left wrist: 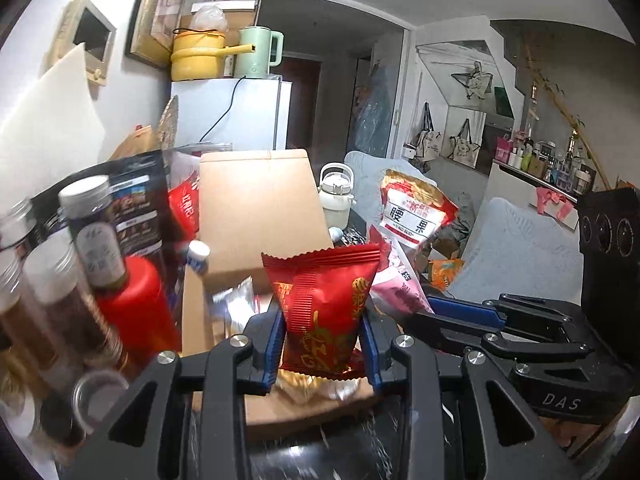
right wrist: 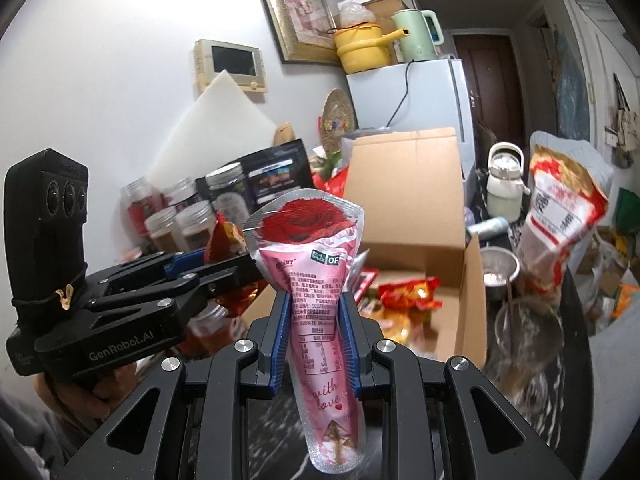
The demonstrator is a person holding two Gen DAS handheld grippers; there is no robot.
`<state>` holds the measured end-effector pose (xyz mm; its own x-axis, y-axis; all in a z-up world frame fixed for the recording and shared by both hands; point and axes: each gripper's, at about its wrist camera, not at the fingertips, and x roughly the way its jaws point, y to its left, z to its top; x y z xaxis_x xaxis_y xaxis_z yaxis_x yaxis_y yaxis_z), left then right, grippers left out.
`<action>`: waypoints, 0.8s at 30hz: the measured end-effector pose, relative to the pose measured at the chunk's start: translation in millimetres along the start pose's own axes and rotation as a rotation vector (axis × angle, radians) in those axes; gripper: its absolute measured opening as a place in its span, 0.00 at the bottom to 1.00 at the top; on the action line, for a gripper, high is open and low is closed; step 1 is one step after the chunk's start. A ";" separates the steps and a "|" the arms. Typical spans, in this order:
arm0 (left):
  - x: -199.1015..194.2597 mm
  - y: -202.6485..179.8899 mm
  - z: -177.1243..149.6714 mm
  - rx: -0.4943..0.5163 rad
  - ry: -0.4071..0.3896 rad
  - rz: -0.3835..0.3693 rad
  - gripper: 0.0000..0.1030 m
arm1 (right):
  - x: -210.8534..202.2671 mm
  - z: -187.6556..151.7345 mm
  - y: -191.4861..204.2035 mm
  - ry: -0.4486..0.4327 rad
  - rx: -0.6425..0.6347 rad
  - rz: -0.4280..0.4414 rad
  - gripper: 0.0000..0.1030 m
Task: Organize snacks
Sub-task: 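Carry the red candy packet and pink pouch with both tools over the box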
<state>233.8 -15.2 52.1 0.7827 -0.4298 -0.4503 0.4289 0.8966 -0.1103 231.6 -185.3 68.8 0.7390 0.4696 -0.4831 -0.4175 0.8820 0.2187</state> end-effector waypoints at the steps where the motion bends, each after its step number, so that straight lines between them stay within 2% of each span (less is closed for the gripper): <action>1: 6.7 2.5 3.8 0.004 0.000 0.000 0.32 | 4.0 3.3 -2.6 0.000 -0.003 -0.002 0.23; 8: 50.9 19.2 22.1 0.013 -0.010 -0.010 0.32 | 36.9 25.4 -22.8 -0.004 -0.022 -0.027 0.23; 12: 77.4 32.4 29.6 -0.020 0.006 -0.034 0.32 | 56.2 34.5 -36.1 0.000 -0.019 -0.035 0.23; 16: 99.6 40.5 34.3 -0.029 0.015 -0.020 0.32 | 76.2 40.2 -47.5 0.009 -0.021 -0.041 0.23; 24: 146.2 57.2 31.6 -0.050 0.094 -0.005 0.32 | 118.5 42.5 -75.0 0.068 0.005 -0.040 0.24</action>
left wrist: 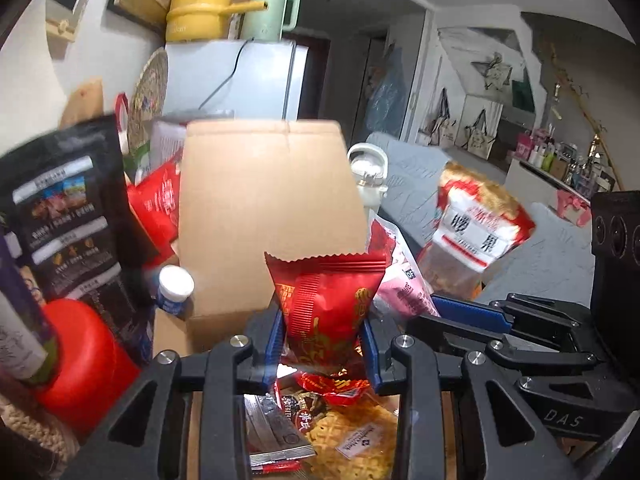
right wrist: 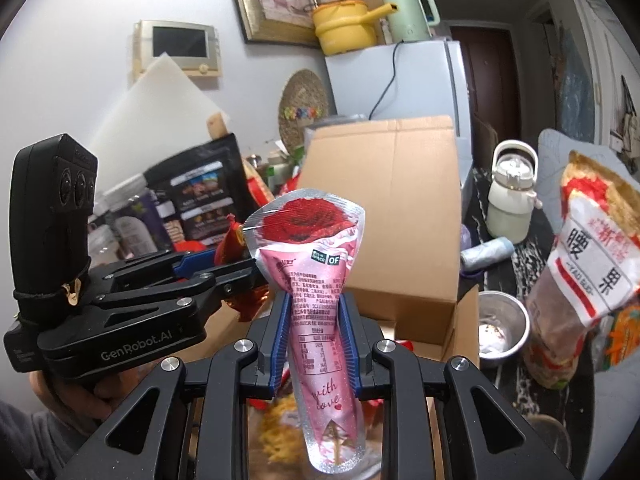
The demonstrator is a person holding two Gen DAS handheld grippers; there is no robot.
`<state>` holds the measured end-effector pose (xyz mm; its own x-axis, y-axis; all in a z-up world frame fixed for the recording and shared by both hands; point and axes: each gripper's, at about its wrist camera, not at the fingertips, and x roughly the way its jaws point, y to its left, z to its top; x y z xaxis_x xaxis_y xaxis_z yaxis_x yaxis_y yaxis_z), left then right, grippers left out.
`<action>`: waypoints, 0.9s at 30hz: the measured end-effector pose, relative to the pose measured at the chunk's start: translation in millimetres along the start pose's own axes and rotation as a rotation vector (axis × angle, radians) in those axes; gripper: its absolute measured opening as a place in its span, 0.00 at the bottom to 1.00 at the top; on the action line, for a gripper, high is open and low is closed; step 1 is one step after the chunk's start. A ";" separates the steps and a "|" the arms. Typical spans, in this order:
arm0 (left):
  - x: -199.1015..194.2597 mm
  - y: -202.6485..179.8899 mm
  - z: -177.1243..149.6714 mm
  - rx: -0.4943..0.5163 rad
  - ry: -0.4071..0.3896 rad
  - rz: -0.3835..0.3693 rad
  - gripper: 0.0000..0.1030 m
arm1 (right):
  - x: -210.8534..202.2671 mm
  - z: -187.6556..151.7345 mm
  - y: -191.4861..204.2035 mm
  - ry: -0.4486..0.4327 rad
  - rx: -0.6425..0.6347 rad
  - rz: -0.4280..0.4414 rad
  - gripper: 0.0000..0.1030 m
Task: Organize snacks
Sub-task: 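Carry the red candy packet and pink pouch with both tools over the box, then lower both tools into the box and open them to release the packets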
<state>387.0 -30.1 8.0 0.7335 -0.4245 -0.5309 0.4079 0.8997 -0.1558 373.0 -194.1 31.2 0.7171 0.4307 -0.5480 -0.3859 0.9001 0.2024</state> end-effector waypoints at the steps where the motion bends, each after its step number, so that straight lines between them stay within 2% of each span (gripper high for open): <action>1: 5.1 0.9 -0.9 0.004 0.014 -0.002 0.32 | 5.4 -1.3 -4.4 0.012 0.011 0.003 0.24; 6: 30.3 5.9 -8.1 -0.016 0.108 -0.033 0.32 | 20.2 -9.7 -17.5 0.063 0.044 0.008 0.24; 13: 52.3 7.1 -16.3 -0.034 0.186 -0.049 0.32 | 35.1 -14.3 -31.4 0.135 0.099 0.002 0.24; 22: 73.8 6.4 -28.4 -0.010 0.275 0.009 0.32 | 49.5 -23.9 -43.5 0.218 0.156 -0.039 0.27; 27: 84.1 13.0 -32.9 -0.036 0.329 0.014 0.32 | 50.7 -25.8 -47.9 0.215 0.175 -0.073 0.29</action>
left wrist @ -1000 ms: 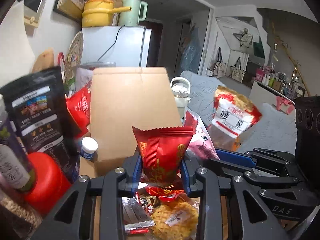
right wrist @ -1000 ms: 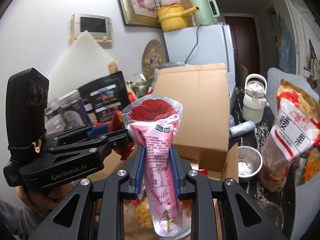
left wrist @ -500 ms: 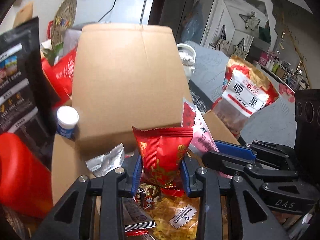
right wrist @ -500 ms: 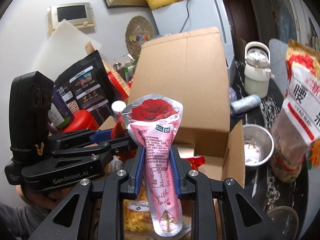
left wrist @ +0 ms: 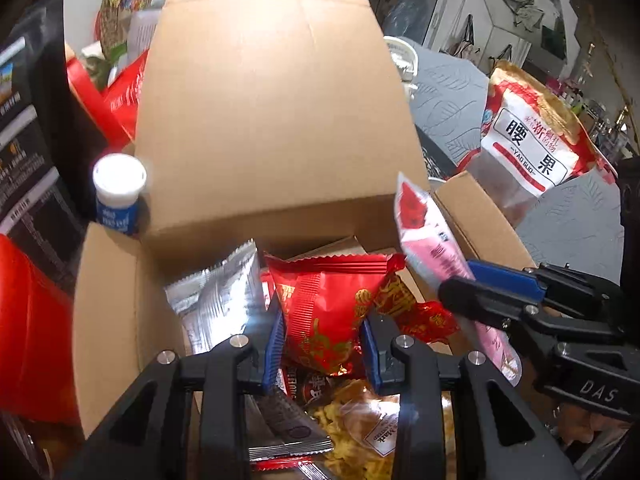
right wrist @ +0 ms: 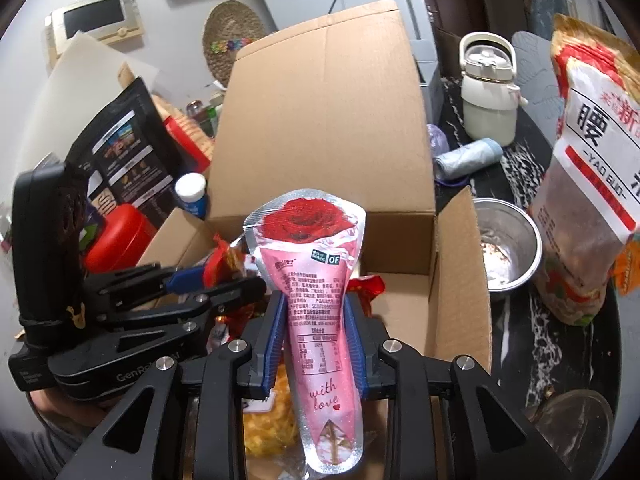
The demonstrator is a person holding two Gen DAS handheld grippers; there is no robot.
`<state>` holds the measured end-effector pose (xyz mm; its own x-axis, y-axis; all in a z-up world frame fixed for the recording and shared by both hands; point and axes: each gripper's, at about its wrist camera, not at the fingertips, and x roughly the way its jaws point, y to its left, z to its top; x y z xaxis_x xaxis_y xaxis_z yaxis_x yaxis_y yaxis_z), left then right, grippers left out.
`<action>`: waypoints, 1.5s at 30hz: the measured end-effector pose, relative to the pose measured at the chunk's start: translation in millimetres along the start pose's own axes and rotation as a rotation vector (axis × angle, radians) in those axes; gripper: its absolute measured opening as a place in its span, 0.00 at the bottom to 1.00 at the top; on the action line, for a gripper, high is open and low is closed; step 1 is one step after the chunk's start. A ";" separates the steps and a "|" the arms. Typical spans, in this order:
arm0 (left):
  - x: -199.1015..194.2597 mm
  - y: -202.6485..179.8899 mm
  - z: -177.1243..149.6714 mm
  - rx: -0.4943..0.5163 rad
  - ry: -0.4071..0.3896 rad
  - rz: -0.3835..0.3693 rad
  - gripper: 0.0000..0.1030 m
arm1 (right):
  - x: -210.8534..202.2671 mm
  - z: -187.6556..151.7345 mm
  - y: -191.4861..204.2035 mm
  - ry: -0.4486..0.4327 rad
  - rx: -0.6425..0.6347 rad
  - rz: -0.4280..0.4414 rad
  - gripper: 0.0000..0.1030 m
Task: Organize snacks
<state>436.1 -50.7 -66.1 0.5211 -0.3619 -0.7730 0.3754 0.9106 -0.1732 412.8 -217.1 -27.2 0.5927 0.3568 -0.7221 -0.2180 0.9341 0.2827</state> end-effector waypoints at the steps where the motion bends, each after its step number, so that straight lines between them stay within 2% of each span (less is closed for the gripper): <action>1: 1.8 0.2 -0.1 0.001 0.007 0.002 0.32 | 0.6 -0.5 0.8 0.001 -0.005 -0.007 0.29; 3: 4.9 0.6 -0.1 0.000 0.015 0.017 0.32 | 3.8 -1.6 2.6 0.014 -0.018 -0.019 0.34; 7: 8.7 -0.3 -1.5 0.003 0.027 0.037 0.32 | 9.6 -3.6 7.5 0.033 -0.049 -0.040 0.34; 14: 17.3 -6.4 -1.2 0.028 0.054 0.121 0.32 | 11.9 -5.1 7.0 0.042 -0.061 -0.062 0.34; 20: 23.1 -4.3 -2.4 0.019 0.087 0.150 0.32 | 11.4 -5.6 8.9 0.048 -0.062 -0.073 0.34; 24: 22.1 -8.4 -4.7 0.024 0.093 0.175 0.33 | 7.8 -7.5 11.4 0.048 -0.075 -0.074 0.38; 25: 20.7 -9.3 -5.7 0.026 0.091 0.180 0.33 | 6.8 -7.9 12.0 0.049 -0.076 -0.074 0.38; 27: 18.3 -10.8 -7.1 0.027 0.083 0.187 0.33 | 3.2 -9.1 13.7 0.043 -0.079 -0.069 0.48; 29: 13.9 -13.6 -8.5 0.027 0.072 0.197 0.33 | -0.5 -10.3 16.2 0.034 -0.082 -0.071 0.53; 33: 5.2 -20.7 -9.9 0.042 0.057 0.206 0.33 | -8.8 -11.6 19.6 0.032 -0.088 -0.082 0.54; 36: -8.3 -24.5 -10.3 0.050 0.029 0.222 0.33 | -17.3 -13.3 22.5 0.018 -0.093 -0.092 0.60; 45: -55.9 -33.0 -13.9 0.050 -0.047 0.247 0.33 | -49.9 -13.1 36.9 -0.026 -0.112 -0.094 0.60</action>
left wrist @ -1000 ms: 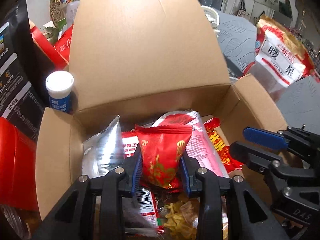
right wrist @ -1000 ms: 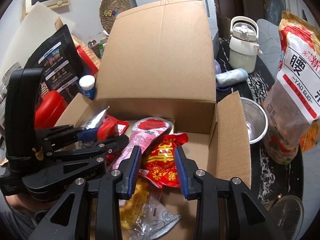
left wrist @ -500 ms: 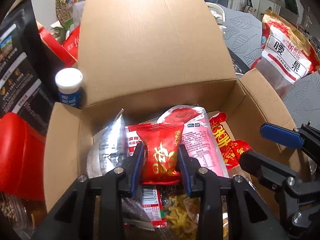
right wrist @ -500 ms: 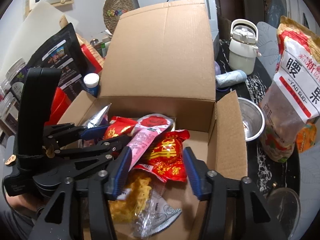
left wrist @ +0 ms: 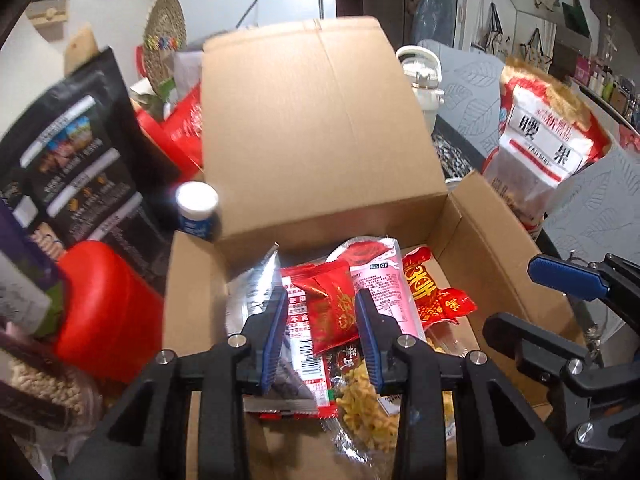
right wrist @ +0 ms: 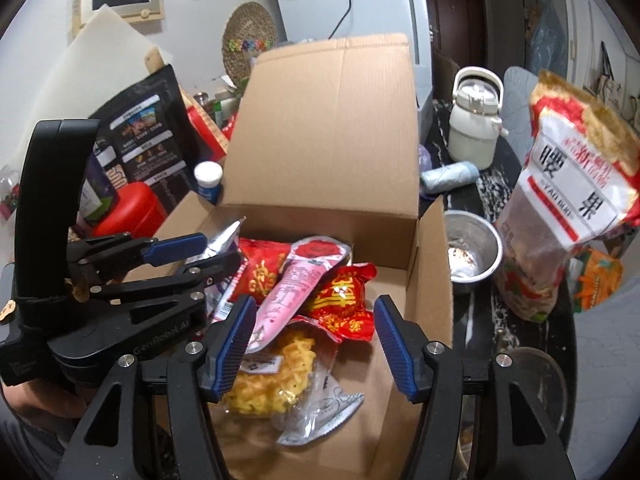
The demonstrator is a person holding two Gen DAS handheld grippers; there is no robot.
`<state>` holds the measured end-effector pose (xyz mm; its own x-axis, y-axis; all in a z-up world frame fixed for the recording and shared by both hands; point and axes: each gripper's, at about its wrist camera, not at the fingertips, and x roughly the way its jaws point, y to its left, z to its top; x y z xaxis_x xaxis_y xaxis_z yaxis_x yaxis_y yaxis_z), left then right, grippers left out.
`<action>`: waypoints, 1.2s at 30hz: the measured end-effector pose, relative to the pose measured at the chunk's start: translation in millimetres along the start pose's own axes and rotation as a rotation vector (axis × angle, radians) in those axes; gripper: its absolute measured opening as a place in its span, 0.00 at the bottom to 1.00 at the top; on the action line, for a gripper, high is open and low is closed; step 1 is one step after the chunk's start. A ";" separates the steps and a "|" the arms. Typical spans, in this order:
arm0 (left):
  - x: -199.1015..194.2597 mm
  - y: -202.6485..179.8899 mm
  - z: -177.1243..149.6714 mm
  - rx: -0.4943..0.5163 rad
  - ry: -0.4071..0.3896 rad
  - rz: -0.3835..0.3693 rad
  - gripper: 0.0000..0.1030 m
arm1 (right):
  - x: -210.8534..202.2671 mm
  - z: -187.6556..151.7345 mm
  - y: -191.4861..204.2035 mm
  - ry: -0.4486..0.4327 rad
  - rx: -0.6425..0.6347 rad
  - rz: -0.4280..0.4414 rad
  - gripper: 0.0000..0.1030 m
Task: Organize snacks
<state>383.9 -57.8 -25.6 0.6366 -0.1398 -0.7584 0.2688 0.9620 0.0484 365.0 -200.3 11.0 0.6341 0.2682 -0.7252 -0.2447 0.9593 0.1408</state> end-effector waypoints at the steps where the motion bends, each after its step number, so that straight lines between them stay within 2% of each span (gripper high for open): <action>1: -4.9 0.0 0.5 -0.001 -0.007 0.000 0.33 | -3.0 0.9 0.7 -0.005 0.000 0.000 0.60; 13: -94.4 -0.2 -3.3 -0.002 -0.149 -0.017 0.33 | -72.7 2.0 27.3 -0.130 -0.032 -0.021 0.60; 15: -110.9 -0.2 -6.8 -0.003 -0.174 -0.013 0.33 | -85.6 0.5 33.7 -0.153 -0.040 -0.025 0.65; 22: -161.4 3.1 -20.2 -0.006 -0.258 0.004 0.33 | -127.8 -10.0 52.5 -0.219 -0.063 -0.031 0.65; 25: -177.7 4.1 -27.1 -0.010 -0.285 0.014 0.33 | -143.4 -16.4 60.9 -0.245 -0.075 -0.035 0.70; 30: -204.4 8.2 -40.3 -0.028 -0.316 0.021 0.34 | -168.0 -27.8 72.1 -0.280 -0.092 -0.040 0.71; 31: -209.8 8.9 -43.2 -0.031 -0.324 0.021 0.37 | -174.0 -30.9 74.7 -0.289 -0.095 -0.040 0.71; 32: -216.1 9.7 -46.7 -0.035 -0.333 0.020 0.51 | -178.6 -33.6 76.9 -0.296 -0.096 -0.041 0.71; 33: -220.3 9.5 -49.5 -0.037 -0.343 0.021 0.73 | -181.6 -35.6 78.7 -0.301 -0.098 -0.041 0.72; 35: -235.1 9.8 -58.5 -0.044 -0.395 0.028 0.89 | -190.8 -41.5 82.9 -0.316 -0.103 -0.044 0.75; 36: -244.1 9.6 -64.0 -0.044 -0.429 0.043 0.91 | -195.7 -44.9 85.3 -0.324 -0.106 -0.047 0.75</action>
<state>184.8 0.6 118.4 0.8917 -0.1755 -0.4173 0.2105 0.9768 0.0390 187.2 -174.9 134.7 0.8424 0.2541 -0.4753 -0.2735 0.9614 0.0291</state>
